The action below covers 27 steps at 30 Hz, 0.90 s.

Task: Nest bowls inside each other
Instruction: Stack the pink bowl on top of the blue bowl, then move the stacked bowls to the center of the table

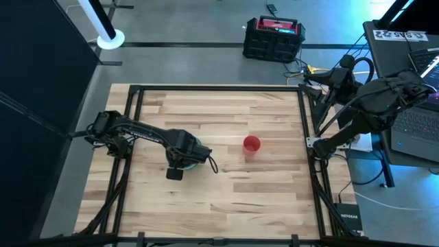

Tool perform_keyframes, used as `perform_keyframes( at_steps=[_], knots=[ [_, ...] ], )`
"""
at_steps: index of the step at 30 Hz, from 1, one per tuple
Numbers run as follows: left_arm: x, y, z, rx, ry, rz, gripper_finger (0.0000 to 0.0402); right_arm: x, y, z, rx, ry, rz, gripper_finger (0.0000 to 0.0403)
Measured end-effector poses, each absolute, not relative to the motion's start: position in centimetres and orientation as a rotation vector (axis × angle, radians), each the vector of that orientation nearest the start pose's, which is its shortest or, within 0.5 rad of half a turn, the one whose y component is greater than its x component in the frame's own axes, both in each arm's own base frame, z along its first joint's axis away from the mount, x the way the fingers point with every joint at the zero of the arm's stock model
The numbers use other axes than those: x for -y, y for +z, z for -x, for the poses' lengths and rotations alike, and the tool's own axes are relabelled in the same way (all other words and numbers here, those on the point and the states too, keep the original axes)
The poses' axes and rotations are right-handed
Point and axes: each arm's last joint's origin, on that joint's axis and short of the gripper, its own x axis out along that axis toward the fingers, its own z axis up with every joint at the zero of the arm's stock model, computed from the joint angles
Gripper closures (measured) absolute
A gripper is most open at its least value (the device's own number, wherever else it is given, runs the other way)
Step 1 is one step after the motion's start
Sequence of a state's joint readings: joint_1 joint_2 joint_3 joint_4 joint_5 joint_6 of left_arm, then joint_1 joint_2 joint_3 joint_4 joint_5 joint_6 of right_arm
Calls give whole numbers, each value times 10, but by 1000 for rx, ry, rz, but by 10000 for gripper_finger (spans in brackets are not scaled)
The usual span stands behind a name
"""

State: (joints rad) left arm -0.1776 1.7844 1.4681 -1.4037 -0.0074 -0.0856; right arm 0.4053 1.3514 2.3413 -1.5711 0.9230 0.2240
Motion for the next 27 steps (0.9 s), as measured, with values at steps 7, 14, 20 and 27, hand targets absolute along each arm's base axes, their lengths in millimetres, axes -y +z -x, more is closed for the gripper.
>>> perform_keyframes(
  at_steps=[7, 14, 20, 27],
  knots=[
    [54, 264, -312, -1661, -42, -82, 317, -25, 552, -117, -404, -546, 161, 272],
    [52, 270, -300, -1698, 29, -53, 317, -24, 553, -116, -403, -546, 164, 272],
    [50, 274, -288, -1711, 99, -15, 317, -23, 553, -112, -397, -545, 161, 272],
    [34, 273, -251, -1596, 325, 193, 317, -21, 554, -107, -388, -544, 153, 272]
  ],
)
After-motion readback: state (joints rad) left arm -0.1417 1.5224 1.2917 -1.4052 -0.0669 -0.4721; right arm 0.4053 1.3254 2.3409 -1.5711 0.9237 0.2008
